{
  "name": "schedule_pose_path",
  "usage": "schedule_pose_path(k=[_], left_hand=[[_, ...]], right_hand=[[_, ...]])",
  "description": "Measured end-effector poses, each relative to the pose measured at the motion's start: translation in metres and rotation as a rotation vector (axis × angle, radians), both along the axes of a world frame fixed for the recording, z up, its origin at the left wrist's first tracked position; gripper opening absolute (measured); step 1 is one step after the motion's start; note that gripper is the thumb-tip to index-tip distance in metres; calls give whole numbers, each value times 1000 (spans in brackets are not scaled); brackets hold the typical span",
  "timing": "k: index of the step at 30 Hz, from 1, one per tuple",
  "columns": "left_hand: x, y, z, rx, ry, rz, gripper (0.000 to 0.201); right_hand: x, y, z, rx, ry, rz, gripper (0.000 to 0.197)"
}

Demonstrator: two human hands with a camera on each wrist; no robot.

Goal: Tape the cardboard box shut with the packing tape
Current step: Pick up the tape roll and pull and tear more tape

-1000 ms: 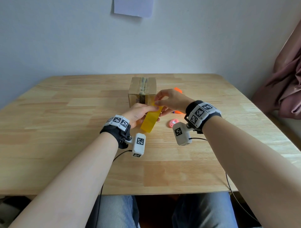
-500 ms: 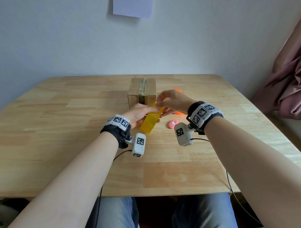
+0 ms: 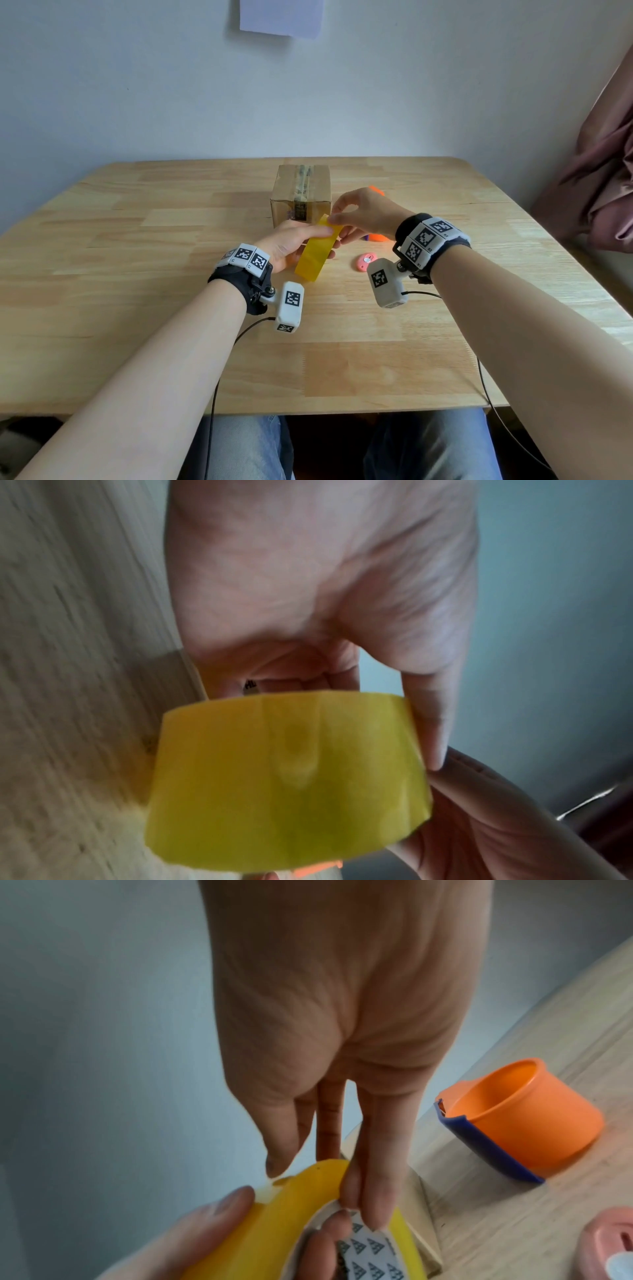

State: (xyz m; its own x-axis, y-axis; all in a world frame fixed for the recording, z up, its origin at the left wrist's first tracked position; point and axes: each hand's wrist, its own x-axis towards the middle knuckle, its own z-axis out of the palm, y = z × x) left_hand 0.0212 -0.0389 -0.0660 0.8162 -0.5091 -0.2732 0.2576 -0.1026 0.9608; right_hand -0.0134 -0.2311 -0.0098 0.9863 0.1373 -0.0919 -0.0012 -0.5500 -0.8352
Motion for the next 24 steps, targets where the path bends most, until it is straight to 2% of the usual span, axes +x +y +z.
schedule_pose_path(k=[3, 7, 13, 16, 24], left_hand=[[1, 1, 0, 6, -3, -5, 25], [1, 1, 1, 12, 0, -4, 26], [1, 2, 1, 8, 17, -19, 33], [1, 2, 1, 13, 12, -25, 32], [1, -1, 3, 24, 1, -19, 29]], right_hand=[[2, -3, 3, -88, -119, -9, 14], [4, 0, 11, -252, -152, 1, 5], [7, 6, 21, -387, -174, 32, 6], [7, 10, 25, -420, -178, 39, 1], [9, 9, 23, -473, -217, 93, 5]])
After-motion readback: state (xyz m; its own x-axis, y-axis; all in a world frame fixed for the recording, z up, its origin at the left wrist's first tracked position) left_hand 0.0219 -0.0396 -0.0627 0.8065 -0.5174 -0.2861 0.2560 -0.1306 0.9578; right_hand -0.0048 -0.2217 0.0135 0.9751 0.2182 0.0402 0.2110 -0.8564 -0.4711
